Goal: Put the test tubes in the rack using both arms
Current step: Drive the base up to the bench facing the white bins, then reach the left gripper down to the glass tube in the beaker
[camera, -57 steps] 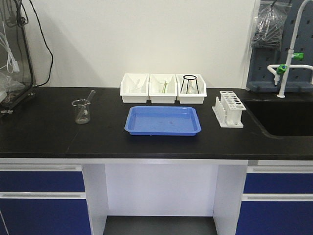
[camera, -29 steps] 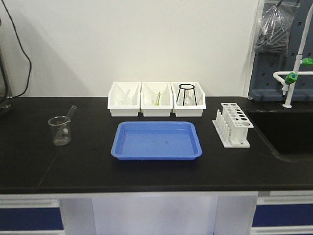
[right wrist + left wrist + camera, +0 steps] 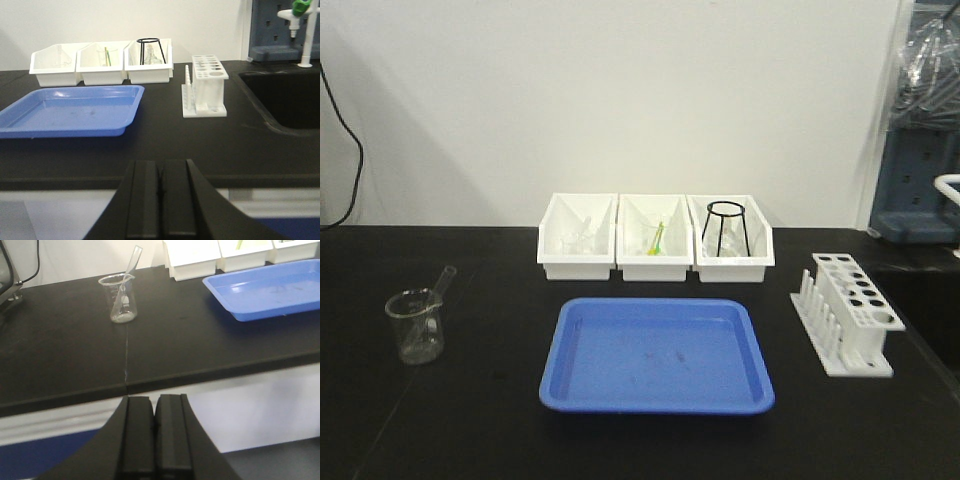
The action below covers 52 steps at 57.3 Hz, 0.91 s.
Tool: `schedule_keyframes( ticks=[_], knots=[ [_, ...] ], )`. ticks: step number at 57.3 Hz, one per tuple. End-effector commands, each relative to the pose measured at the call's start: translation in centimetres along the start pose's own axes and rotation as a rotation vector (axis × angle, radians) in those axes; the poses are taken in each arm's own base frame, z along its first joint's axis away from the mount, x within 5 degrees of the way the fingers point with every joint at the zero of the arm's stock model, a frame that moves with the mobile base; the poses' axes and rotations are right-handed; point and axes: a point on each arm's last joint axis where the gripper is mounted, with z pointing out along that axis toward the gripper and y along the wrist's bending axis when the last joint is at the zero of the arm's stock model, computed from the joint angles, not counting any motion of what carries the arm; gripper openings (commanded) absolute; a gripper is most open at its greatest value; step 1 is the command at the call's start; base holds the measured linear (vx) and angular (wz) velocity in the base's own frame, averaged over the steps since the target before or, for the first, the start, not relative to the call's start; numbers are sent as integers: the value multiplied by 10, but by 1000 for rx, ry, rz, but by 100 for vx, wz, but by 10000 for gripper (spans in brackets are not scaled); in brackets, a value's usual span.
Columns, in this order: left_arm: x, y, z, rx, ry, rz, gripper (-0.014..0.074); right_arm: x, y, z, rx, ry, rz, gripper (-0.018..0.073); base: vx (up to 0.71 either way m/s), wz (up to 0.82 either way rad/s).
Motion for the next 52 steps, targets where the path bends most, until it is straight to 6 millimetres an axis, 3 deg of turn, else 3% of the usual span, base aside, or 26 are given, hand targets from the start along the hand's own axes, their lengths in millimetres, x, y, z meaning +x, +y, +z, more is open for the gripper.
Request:
schedule_keyframes(
  ticks=[1,52],
  knots=[
    [0,0,1,1,-79,-9,-18,-4,0,0,-1,-82,-23,-7,45,6],
    [0,0,1,1,-79,-9,-18,-4,0,0,-1,-82,-23,-7,35,-3]
  ],
)
